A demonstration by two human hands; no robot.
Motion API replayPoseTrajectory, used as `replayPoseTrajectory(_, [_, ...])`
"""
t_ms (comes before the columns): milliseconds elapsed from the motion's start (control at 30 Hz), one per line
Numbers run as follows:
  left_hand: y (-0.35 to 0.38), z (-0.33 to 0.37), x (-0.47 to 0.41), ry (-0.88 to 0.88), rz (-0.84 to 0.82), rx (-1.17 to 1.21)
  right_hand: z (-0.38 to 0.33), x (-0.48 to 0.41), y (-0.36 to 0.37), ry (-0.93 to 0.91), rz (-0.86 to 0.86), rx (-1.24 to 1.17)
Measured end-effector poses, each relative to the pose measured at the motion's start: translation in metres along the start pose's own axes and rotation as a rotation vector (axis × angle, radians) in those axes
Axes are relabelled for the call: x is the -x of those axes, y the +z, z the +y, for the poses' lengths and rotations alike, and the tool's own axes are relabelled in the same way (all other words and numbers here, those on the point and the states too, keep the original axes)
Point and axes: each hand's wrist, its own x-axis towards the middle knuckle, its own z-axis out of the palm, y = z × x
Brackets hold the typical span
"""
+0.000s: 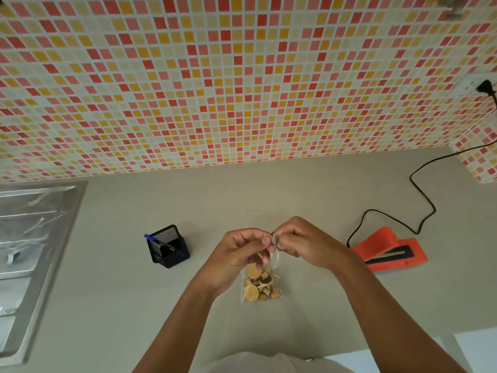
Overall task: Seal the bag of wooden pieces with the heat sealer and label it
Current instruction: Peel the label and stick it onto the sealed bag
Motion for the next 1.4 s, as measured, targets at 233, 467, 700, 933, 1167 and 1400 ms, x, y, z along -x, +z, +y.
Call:
replayPoseTrajectory(233, [-0.006, 0.000, -0.004, 0.007, 0.017, 0.017, 0.000, -0.008, -0.006, -0.010, -0.021, 0.033])
replayPoseTrajectory(467, [-0.007, -0.002, -0.007, 0.000, 0.006, 0.033, 0.003, -0.010, -0.007, 0.014, -0.033, -0.015])
replayPoseTrajectory(700, [-0.007, -0.003, -0.008, -0.003, 0.002, 0.055, 0.004, -0.011, -0.009, 0.021, -0.048, -0.036])
replayPoseTrajectory(933, [-0.009, -0.005, -0.010, 0.004, -0.007, 0.038, 0.001, -0.011, -0.011, 0.006, -0.075, -0.023])
replayPoseTrajectory(1167, [-0.010, -0.006, -0.011, 0.004, -0.038, 0.040, 0.000, -0.010, -0.012, 0.009, -0.094, -0.062])
replayPoseTrajectory(1400, [-0.009, -0.007, -0.011, 0.012, -0.023, 0.016, 0.001, -0.009, -0.011, -0.022, -0.079, -0.073])
